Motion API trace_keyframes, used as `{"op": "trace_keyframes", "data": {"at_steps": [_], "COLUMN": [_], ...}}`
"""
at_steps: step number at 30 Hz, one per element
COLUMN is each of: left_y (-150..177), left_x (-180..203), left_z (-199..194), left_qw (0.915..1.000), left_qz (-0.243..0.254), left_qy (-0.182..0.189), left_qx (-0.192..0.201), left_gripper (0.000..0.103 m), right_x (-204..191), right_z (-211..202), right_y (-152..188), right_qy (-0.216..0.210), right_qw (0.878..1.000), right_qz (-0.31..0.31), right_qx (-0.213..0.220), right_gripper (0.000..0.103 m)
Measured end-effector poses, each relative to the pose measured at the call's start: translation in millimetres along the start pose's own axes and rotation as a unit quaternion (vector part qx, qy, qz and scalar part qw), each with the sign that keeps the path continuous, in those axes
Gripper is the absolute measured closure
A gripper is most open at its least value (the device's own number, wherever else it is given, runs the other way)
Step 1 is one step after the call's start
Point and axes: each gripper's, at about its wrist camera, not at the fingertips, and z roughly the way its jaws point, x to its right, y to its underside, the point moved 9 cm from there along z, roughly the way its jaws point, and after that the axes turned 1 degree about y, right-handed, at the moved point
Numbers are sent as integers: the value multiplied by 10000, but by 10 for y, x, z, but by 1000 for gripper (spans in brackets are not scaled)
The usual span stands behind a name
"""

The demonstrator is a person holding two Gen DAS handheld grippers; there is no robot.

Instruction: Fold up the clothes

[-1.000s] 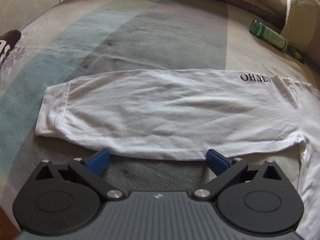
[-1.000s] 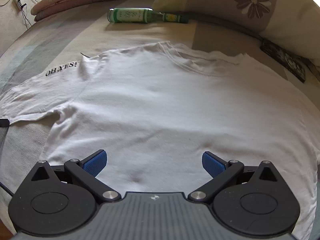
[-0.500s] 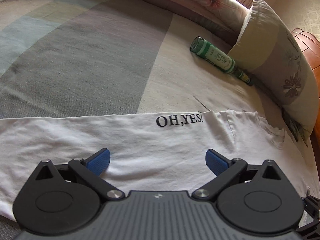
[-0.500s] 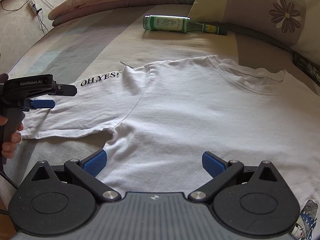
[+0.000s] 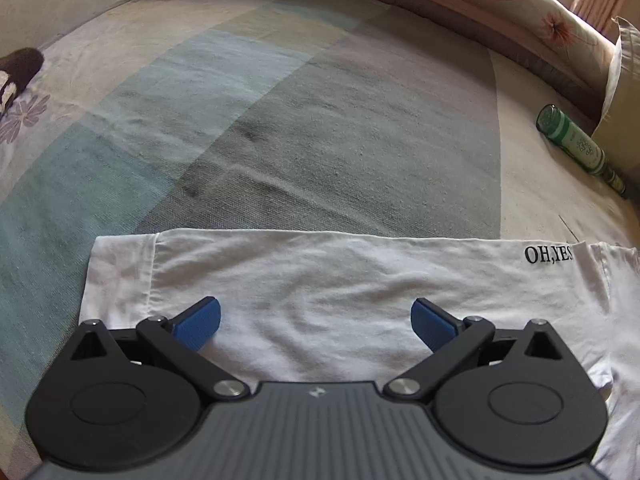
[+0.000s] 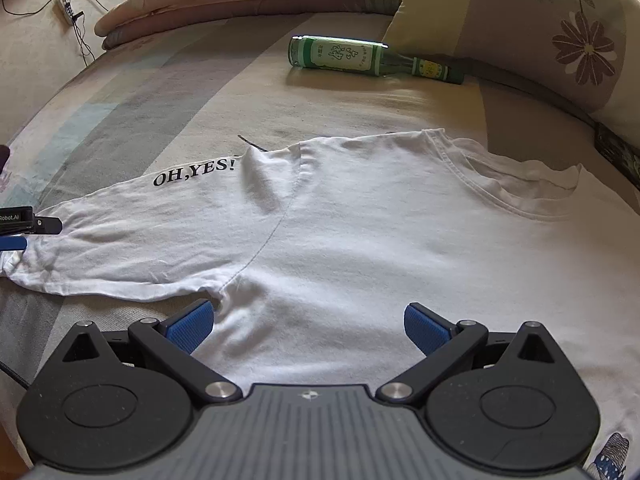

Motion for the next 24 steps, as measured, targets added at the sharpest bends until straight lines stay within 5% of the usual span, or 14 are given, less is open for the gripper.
{"op": "trace_keyframes", "data": {"at_steps": [5,11,21,24], "left_y": [53,138,182,261], "left_x": [-270,-146,-122,-176], "left_z": [-13,-109,-317,-149], "left_qw": [9987,9988,9996,9990], "left_qz": [-109,-431,-81,-438], "left_qy": [-502,237,-21,67], "left_qx": [29,-44,281,70], "left_gripper": [2,2,4,5], "right_x": [-192,-416,-512,-477], "right_z": [58,63,18,-18], "right_y": [-41,-77,-97,-77], "right_qy": [-141,-412,-667,-710], "right_qw": [9992,9964,9920,9915], "right_qz": [-385,-734,-1067,-1092], "right_qx": [-38,-11,55,56], "right_gripper": [0,0,0,0]}}
